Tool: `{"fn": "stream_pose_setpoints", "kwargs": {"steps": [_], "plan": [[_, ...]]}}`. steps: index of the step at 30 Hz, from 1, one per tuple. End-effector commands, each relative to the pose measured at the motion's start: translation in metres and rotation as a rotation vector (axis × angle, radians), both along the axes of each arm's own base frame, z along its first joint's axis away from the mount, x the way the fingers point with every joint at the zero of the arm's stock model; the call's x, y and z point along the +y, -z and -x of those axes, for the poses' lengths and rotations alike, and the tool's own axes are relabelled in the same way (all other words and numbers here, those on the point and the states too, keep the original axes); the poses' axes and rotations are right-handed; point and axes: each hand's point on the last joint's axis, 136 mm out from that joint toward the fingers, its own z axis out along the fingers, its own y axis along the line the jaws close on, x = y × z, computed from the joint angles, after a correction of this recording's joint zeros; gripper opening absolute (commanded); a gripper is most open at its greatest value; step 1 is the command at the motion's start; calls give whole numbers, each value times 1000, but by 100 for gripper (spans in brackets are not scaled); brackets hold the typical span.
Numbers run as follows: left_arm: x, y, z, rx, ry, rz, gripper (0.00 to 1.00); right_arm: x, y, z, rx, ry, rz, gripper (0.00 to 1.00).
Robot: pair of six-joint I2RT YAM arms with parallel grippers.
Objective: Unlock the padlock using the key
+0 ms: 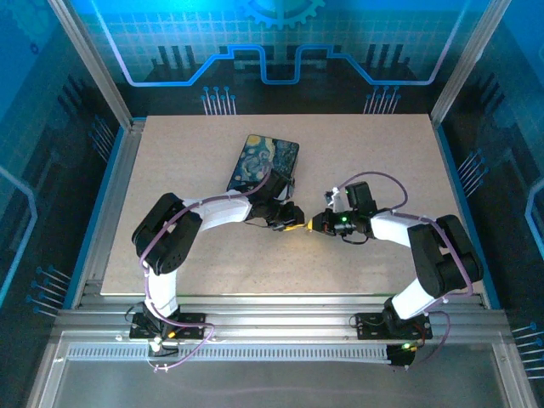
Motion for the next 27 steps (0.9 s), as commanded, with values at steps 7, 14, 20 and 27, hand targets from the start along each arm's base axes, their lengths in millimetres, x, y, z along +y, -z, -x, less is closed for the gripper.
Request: {"fn": "stream_pose_setpoints", "kwargs": {"steps": [7,14,20,27], "plan": [[-3,8,22,98,33,43,28,1,-11,-7,-20,11,-38,3],[-2,8,25,105,35,49,27,2,-12,-11,-21,13,-42,3],[-5,5,25,107,42,67,26,1,-9,-12,-10,22,-45,3],[-1,7,23,118,25,75,16,1,-10,-12,-11,27,-51,4]]}}
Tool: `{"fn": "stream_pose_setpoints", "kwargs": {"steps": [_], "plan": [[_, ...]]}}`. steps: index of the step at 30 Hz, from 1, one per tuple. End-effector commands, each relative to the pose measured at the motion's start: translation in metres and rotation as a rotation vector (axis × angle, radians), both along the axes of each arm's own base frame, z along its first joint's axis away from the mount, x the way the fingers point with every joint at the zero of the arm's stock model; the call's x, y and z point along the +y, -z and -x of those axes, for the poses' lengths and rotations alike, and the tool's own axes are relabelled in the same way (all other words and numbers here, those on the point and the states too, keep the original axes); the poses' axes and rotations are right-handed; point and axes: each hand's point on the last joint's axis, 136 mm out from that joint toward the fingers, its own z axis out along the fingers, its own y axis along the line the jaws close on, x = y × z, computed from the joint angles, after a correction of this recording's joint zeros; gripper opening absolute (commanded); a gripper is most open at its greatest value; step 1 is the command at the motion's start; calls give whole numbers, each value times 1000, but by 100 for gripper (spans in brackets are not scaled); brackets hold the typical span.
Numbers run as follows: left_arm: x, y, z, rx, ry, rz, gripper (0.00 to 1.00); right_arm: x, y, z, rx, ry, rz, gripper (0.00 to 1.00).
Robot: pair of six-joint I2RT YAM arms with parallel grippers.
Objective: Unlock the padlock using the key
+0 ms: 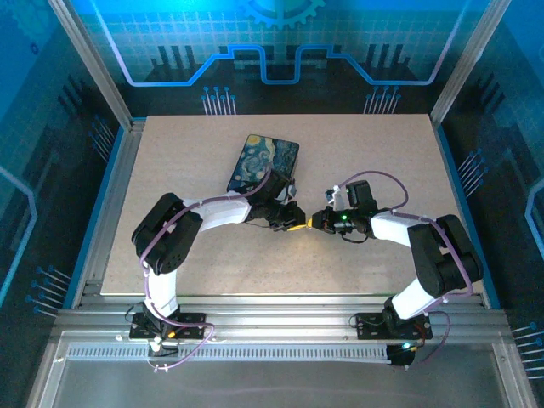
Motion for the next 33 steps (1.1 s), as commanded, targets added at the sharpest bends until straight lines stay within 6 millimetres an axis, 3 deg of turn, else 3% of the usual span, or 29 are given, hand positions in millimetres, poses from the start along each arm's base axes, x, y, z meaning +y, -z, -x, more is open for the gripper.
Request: {"fn": "stream_pose_setpoints", "kwargs": {"steps": [1,6,12,18,25,28,33], "plan": [[9,13,19,118,-8,-8,15,0,-6,-7,-8,4,-29,4],[12,14,18,114,-2,-9,0,-2,-4,-4,-5,-2,-21,6],[15,4,19,67,90,25,0,-19,-6,1,-13,-5,3,27],[12,-19,25,-11,235,91,0,-35,-34,-4,-133,-48,-105,41],[6,-45,23,-76,329,177,0,-21,-74,-9,-263,-189,-308,42],[5,-54,23,-105,355,209,0,-11,-79,-7,-286,-250,-331,42],[10,-64,19,-132,363,240,0,3,-71,-2,-253,-309,-347,40]]}}
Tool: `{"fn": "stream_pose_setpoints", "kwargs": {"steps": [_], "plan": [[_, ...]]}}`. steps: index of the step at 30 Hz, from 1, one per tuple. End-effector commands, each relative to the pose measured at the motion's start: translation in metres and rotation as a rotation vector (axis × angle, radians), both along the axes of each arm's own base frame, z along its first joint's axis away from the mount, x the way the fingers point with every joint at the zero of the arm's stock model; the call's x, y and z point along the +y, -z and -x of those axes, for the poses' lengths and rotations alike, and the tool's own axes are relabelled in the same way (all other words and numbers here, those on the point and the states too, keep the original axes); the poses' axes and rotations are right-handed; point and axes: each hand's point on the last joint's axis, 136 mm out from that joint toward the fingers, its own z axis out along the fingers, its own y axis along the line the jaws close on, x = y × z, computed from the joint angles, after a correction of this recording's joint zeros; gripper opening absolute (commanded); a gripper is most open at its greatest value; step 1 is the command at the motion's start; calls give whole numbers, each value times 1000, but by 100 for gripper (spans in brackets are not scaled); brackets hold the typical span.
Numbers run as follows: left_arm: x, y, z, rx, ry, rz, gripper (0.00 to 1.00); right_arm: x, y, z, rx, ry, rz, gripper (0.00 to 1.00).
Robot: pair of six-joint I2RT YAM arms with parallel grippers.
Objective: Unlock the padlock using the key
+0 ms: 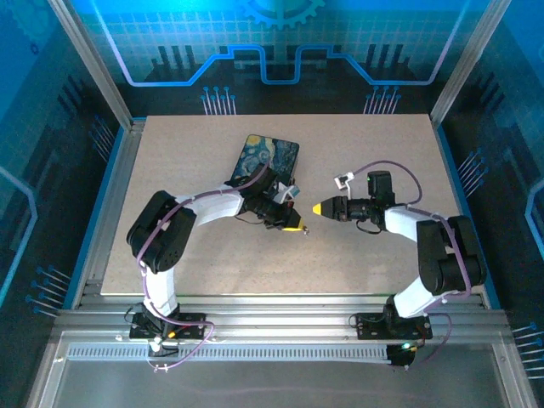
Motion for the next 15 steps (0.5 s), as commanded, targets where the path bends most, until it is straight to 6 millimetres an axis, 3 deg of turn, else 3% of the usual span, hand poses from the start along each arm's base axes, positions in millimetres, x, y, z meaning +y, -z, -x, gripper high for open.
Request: {"fn": "stream_pose_setpoints", "kwargs": {"steps": [1,9,15], "plan": [[0,-36,-3,-67,44,90,0,13,-4,6,-29,-88,-39,40],[3,-57,-7,-109,48,157,0,25,-2,9,-21,-131,-39,38],[5,-62,-9,-116,38,175,0,32,-6,13,-25,-153,-40,33]]}}
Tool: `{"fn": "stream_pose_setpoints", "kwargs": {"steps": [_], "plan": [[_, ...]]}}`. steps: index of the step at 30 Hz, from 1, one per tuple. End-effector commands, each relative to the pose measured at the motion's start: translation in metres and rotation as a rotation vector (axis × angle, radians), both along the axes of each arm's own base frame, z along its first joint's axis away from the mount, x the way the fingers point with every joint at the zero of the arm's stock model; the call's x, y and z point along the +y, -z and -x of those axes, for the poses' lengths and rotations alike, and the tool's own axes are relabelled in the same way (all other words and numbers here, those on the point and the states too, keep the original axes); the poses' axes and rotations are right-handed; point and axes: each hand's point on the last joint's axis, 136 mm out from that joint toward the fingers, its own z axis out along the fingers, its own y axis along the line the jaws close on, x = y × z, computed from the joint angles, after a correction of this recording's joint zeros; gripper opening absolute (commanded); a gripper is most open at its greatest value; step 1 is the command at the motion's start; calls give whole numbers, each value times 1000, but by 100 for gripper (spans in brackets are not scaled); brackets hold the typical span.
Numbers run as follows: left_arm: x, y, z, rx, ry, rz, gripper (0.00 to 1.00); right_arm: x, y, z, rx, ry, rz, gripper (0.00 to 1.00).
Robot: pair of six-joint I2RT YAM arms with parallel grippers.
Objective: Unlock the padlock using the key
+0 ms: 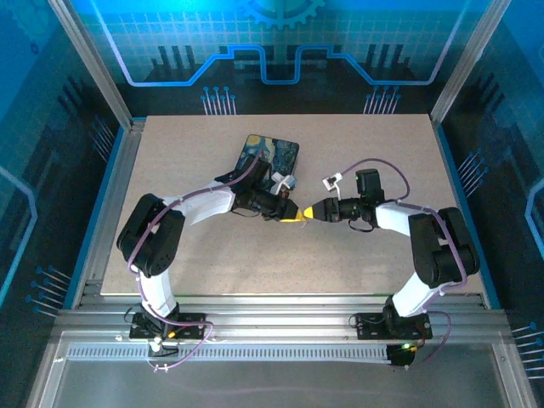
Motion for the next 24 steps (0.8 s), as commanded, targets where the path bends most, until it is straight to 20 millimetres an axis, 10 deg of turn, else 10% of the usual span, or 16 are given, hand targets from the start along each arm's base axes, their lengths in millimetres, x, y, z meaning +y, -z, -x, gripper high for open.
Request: {"fn": "stream_pose_setpoints", "kwargs": {"steps": [1,24], "plan": [[2,-25,-1,-53,16,68,0,8,-6,4,-17,-46,-18,32],[5,-35,0,-70,-1,112,0,17,-26,16,-35,-98,-88,13]]}}
